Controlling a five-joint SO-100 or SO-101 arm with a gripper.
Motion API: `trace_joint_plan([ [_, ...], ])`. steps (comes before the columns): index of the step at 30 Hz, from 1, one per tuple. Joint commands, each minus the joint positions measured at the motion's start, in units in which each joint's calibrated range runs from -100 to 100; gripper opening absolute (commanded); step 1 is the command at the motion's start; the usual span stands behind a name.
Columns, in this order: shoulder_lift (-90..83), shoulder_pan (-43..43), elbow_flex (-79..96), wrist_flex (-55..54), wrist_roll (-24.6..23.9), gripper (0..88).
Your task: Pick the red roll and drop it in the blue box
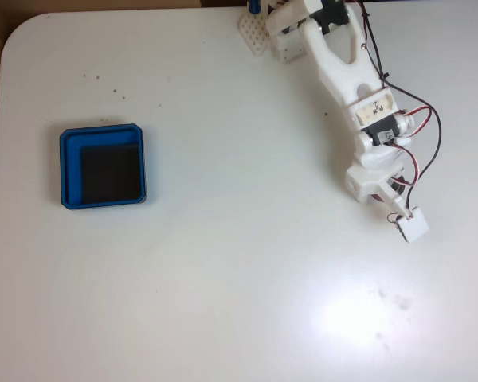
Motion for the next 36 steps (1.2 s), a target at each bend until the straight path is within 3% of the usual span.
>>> trace_joint_plan([
  [1,-0.4,0.3,-3.5,-0.8,0.4,21.1],
  [13,-0.4,0.8,-3.4,-0.2,0.5,19.0],
  [22,-0.4,0.9,-3.5,-0.2,0.0,0.0],
  [36,-1.7,1.0,-3.6,-0.2,0.4,0.3],
])
